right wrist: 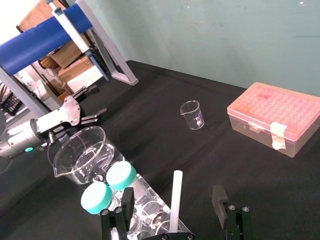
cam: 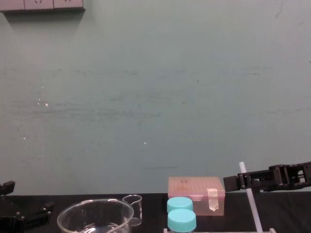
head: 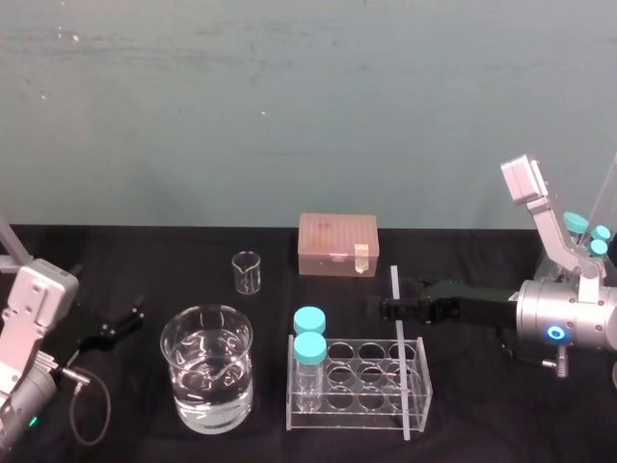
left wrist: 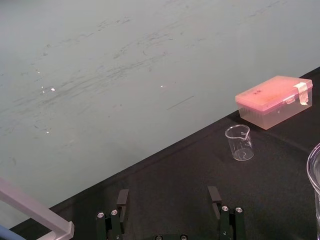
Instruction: Pick up the stirring rod with one hand, then place it down.
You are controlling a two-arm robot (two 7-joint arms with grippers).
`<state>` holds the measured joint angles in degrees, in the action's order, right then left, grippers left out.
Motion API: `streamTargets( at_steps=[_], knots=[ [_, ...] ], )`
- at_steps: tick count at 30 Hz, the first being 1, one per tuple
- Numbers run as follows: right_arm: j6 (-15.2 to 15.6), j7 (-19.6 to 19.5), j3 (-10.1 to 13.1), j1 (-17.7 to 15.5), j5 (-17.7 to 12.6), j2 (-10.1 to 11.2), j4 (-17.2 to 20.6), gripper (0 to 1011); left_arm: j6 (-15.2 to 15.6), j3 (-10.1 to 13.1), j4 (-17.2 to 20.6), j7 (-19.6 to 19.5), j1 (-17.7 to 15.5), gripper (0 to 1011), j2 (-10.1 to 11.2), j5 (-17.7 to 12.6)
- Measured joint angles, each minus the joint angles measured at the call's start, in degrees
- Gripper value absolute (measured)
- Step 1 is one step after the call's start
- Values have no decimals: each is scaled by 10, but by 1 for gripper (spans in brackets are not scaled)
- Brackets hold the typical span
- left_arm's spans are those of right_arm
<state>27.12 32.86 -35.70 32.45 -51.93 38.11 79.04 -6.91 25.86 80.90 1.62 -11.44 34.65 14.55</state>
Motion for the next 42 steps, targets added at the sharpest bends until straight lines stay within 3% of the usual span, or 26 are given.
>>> streamTargets(
  at_steps=[17,42],
  knots=[
    [-3,10,-22,10,-16,8,-3,1003,0,0,0,0,0,1005,0,0],
    [-14,-1,-25,5,-21,14,6,1003,0,0,0,0,0,1005,0,0]
  ],
)
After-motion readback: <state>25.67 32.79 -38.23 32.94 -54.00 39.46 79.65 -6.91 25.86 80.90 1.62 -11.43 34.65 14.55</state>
